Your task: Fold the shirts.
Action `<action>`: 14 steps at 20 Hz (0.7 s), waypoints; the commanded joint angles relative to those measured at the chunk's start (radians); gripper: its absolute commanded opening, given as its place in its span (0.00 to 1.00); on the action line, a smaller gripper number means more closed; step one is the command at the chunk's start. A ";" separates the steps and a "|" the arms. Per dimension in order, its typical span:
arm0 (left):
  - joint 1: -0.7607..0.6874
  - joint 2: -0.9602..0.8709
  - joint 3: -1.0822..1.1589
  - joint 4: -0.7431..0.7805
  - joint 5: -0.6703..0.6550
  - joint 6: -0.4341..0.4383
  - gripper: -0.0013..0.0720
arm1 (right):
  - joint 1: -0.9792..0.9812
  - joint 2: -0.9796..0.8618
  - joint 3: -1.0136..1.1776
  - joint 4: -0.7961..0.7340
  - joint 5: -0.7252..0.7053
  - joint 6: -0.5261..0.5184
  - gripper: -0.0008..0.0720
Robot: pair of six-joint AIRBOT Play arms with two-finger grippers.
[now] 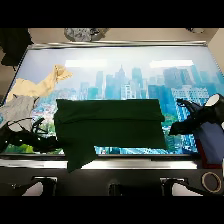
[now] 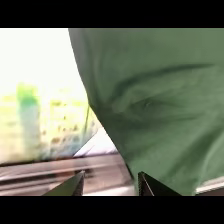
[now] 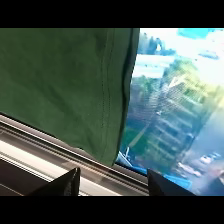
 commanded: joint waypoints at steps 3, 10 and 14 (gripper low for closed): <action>-0.076 0.034 -0.104 -0.114 0.151 -0.005 0.59 | -0.001 0.012 -0.031 -0.010 -0.050 -0.008 0.72; -0.151 0.035 -0.147 -0.136 0.181 -0.076 0.19 | -0.001 0.044 -0.201 0.005 -0.142 -0.033 0.78; -0.151 0.040 -0.145 -0.136 0.172 -0.075 0.06 | -0.001 0.046 -0.304 0.061 -0.253 -0.030 0.80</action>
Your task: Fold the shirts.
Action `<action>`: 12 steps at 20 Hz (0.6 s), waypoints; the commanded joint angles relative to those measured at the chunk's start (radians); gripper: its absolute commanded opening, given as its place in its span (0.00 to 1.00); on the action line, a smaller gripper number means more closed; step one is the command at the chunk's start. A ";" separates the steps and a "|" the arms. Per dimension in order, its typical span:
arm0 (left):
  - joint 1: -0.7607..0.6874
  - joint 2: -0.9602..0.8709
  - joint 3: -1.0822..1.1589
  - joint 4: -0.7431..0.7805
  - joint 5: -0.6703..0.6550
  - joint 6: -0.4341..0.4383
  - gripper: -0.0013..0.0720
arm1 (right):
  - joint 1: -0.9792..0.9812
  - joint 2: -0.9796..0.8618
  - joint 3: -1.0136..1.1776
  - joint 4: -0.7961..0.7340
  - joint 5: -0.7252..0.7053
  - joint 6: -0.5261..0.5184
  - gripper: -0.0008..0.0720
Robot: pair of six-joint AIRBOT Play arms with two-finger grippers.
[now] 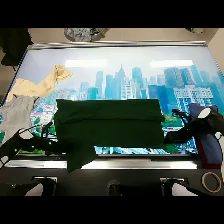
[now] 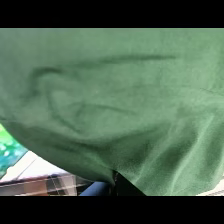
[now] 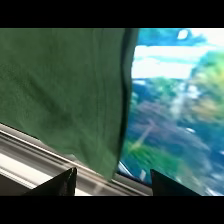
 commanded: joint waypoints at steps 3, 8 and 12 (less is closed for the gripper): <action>-0.005 0.016 -0.003 0.002 0.000 -0.005 0.06 | 0.001 0.004 -0.100 0.108 -0.124 0.000 0.75; -0.005 0.022 0.000 0.002 0.011 0.010 0.06 | 0.001 0.005 -0.154 0.114 -0.130 0.026 0.08; -0.003 0.085 0.107 0.001 -0.024 0.077 0.06 | 0.001 0.063 -0.097 0.148 -0.106 -0.055 0.07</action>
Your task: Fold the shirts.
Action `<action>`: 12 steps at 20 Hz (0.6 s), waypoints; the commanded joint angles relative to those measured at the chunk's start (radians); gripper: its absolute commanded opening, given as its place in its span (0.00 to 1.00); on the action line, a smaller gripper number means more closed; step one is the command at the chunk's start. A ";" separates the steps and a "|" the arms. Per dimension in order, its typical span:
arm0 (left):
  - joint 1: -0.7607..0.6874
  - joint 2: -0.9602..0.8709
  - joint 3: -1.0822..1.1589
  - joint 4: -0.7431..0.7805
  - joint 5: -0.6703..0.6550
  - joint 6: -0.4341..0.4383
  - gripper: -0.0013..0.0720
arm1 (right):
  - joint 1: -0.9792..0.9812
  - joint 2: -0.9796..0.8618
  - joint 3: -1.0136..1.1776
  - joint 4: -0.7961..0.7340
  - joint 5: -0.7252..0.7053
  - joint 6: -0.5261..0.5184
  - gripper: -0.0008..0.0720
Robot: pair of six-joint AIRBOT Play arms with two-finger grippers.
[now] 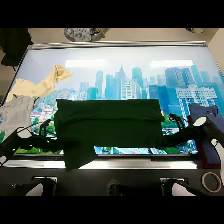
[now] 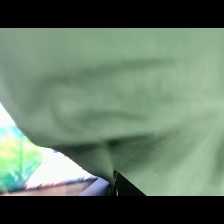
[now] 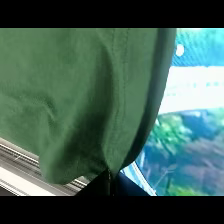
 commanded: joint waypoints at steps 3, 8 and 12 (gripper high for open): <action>0.006 0.149 0.167 -0.023 -0.039 0.018 0.05 | -0.001 0.103 0.133 0.068 0.023 -0.049 0.07; 0.023 0.057 0.357 -0.033 0.095 -0.008 0.05 | 0.098 0.039 0.379 0.101 -0.117 0.003 0.06; 0.022 -0.223 0.583 -0.083 0.108 -0.004 0.05 | 0.152 -0.197 0.595 0.097 -0.146 0.060 0.07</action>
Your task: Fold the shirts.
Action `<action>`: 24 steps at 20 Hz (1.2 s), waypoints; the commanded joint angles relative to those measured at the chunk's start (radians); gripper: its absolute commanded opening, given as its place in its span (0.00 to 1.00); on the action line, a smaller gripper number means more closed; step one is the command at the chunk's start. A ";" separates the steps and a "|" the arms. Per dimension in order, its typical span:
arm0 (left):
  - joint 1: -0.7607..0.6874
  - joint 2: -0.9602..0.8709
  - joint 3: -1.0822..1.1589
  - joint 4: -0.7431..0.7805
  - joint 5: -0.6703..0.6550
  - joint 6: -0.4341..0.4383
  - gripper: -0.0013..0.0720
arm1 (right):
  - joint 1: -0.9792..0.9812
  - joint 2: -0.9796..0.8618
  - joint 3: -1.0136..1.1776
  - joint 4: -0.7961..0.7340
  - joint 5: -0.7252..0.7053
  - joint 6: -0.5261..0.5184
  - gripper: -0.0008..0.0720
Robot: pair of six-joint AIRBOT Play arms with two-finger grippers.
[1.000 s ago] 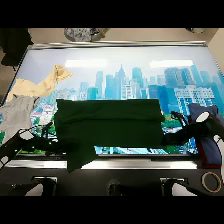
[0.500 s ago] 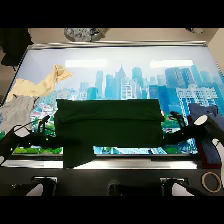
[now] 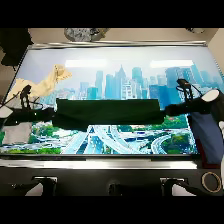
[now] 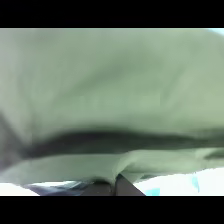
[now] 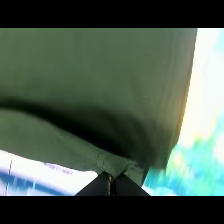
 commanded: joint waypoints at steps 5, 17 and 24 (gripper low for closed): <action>0.002 -0.441 0.369 -0.042 0.011 -0.004 0.05 | 0.039 -0.321 0.259 0.032 -0.074 0.083 0.07; 0.035 -0.488 0.488 -0.068 -0.166 0.025 0.78 | -0.039 -0.358 0.272 0.042 0.047 0.048 0.98; -0.044 -0.262 0.493 -0.069 -0.168 0.032 0.78 | -0.048 -0.494 0.269 0.233 0.151 0.086 0.93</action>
